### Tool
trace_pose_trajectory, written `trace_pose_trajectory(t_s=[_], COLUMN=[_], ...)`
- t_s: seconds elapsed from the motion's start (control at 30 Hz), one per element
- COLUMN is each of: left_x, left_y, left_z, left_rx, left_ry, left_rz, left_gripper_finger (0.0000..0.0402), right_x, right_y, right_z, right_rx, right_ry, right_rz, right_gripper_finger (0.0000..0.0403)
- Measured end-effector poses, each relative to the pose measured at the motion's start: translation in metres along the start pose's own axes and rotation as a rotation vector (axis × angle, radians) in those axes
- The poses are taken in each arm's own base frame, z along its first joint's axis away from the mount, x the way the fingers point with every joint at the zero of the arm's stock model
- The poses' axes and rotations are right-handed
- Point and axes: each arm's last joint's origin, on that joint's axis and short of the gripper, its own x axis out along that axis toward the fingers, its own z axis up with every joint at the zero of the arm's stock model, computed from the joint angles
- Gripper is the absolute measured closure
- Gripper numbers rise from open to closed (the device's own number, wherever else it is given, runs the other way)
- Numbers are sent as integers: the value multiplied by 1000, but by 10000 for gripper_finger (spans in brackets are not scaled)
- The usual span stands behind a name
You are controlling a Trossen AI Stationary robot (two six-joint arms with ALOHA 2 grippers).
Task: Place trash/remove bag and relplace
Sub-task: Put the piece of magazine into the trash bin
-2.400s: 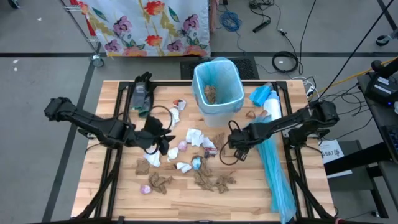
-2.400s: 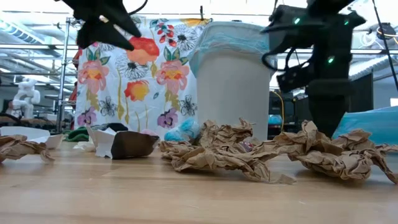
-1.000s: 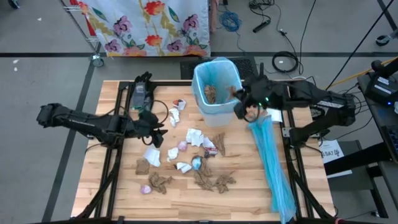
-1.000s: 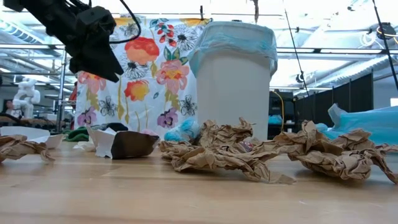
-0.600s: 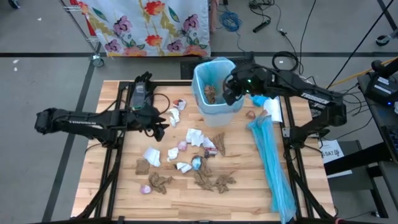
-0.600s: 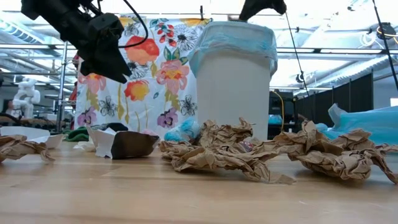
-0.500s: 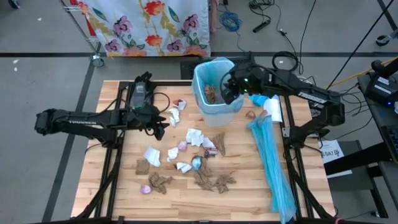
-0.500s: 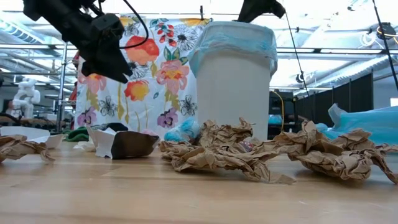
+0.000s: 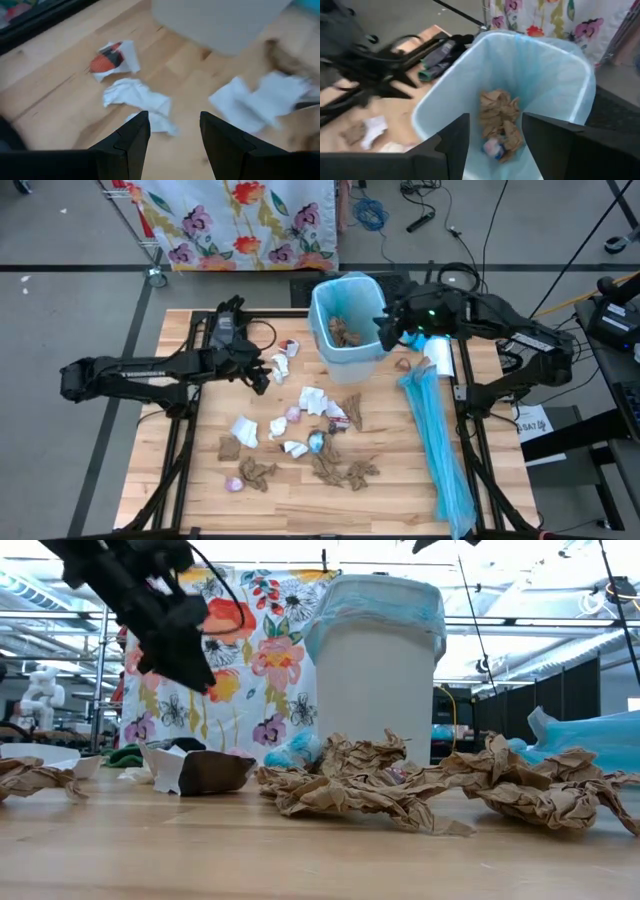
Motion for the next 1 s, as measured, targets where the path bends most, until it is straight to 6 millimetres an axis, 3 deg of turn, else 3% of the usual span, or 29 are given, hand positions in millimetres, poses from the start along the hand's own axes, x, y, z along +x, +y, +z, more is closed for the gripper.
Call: trace_pose_trajectory(t_s=[0.23, 0.63, 1.0], left_x=[27, 65, 92], left_y=[2, 32, 50], left_z=[14, 27, 24], left_rx=[185, 52, -22], left_ry=[-78, -87, -56], left_rz=[21, 21, 28], left_gripper_finger=[224, 224, 224], right_x=[-21, -27, -33], right_y=[5, 10, 15], right_z=[-19, -31, -39], right_rx=[45, 92, 112], right_ry=[100, 166, 204], right_rz=[25, 11, 2], right_gripper_finger=[229, 229, 229])
